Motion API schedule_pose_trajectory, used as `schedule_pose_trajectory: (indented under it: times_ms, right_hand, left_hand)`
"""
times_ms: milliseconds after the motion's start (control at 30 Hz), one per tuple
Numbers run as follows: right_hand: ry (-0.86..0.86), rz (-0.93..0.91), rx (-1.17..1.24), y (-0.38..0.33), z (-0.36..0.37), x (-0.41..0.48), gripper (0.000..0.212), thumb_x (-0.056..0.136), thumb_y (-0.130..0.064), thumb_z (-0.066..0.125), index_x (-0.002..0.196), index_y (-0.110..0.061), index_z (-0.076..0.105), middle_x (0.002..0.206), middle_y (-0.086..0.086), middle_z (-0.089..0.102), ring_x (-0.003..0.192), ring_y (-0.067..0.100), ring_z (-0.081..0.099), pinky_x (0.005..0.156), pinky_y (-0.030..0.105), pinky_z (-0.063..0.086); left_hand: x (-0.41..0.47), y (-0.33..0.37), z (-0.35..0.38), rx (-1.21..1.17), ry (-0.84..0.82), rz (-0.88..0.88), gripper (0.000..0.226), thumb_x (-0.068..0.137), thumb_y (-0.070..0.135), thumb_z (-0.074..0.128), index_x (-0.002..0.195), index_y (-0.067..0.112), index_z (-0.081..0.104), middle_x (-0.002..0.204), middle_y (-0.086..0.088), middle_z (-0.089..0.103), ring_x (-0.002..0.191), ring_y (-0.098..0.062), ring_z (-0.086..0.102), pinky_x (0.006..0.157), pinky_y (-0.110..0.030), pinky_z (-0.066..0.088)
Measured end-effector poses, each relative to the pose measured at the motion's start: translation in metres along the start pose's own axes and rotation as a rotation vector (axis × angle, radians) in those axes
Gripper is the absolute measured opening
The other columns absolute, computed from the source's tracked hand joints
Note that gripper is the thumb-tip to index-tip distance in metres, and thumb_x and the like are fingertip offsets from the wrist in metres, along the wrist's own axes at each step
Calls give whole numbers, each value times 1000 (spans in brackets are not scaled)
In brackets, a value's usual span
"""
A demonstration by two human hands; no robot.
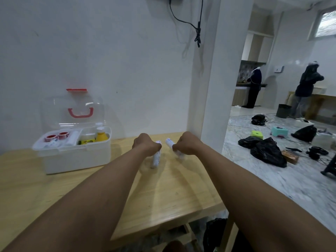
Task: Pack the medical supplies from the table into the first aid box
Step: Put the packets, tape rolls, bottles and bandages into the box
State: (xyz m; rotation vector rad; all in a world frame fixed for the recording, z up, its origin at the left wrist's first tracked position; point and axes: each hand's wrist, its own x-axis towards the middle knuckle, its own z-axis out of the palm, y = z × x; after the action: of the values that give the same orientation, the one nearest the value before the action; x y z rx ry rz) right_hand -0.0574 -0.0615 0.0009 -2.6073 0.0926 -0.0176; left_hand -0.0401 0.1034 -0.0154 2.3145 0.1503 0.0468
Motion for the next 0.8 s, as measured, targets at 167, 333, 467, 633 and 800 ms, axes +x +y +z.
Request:
schedule_pose_trajectory:
  times_ms: [167,333,467,633,800]
  right_hand:
    - [-41,-76,26,-31,-19,-8,35,91,-28,53,72,-1,63,78,16,61,74,27,55,73,29,44]
    - [-4,-150,90,-63,-27,-9,39,85,-25,55,86,9,74,82,16,67,68,19,58,68,27,42]
    - [13,-175,100,-95,-28,-5,25,77,-15,60,90,5,69,81,11,59,66,21,52,56,26,38]
    - [5,-320,175,-139,-23,-6,43,91,-17,56,132,-6,54,125,14,59,96,25,56,78,31,43]
    - [41,-381,200,-172,-13,-1,30,90,-12,51,116,-2,61,114,16,63,98,30,59,77,34,44]
  left_hand:
    - [-2,3,-39,-86,67,32,38,82,40,68,97,6,73,96,-7,69,87,-25,61,71,-30,48]
    - [-14,4,-83,-148,188,103,27,83,32,69,89,7,78,91,-6,71,82,-24,62,76,-32,51]
    - [-20,-6,-118,-156,288,135,27,81,32,71,87,6,77,84,-6,69,77,-23,62,82,-37,54]
    - [-21,-19,-157,-153,367,159,17,83,29,70,91,16,76,91,-1,69,83,-20,59,74,-27,44]
    - [-17,-34,-183,-131,400,135,18,85,31,70,91,15,76,88,-2,67,86,-22,57,75,-27,42]
